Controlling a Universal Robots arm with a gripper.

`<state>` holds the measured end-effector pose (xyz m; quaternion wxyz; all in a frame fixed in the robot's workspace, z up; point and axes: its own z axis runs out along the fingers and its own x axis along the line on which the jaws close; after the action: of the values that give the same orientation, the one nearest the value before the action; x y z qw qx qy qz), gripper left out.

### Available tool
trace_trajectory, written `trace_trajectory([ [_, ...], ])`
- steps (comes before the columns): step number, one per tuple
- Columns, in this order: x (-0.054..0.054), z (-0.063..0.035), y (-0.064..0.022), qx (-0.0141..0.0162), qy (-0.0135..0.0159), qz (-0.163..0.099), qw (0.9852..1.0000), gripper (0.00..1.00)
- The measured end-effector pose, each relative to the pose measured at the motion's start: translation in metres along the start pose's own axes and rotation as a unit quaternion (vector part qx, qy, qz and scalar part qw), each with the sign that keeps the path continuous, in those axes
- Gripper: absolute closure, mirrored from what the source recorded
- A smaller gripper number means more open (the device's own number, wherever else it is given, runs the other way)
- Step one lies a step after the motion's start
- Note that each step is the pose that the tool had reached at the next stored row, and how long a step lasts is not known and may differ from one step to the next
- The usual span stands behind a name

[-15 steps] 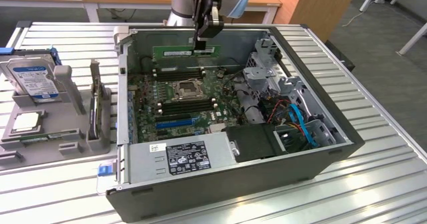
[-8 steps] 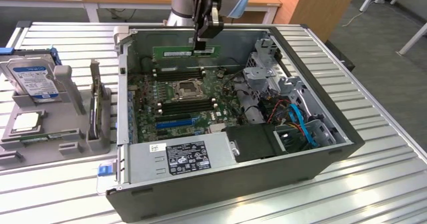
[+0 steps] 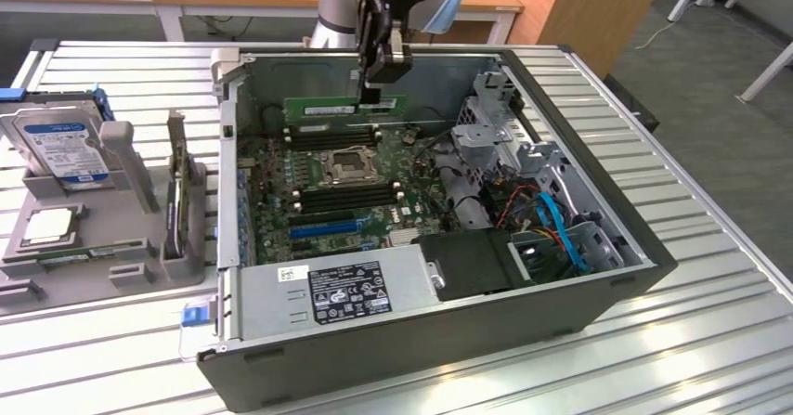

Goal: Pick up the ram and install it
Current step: 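Pick up the ram and move it above insertion slot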

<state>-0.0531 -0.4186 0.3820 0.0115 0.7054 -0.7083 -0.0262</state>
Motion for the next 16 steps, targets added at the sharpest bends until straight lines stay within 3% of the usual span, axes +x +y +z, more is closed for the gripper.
trace_trajectory([
  [16,0.0,0.0231,-0.0013,0.0,-0.0001,0.0,1.0,0.89],
])
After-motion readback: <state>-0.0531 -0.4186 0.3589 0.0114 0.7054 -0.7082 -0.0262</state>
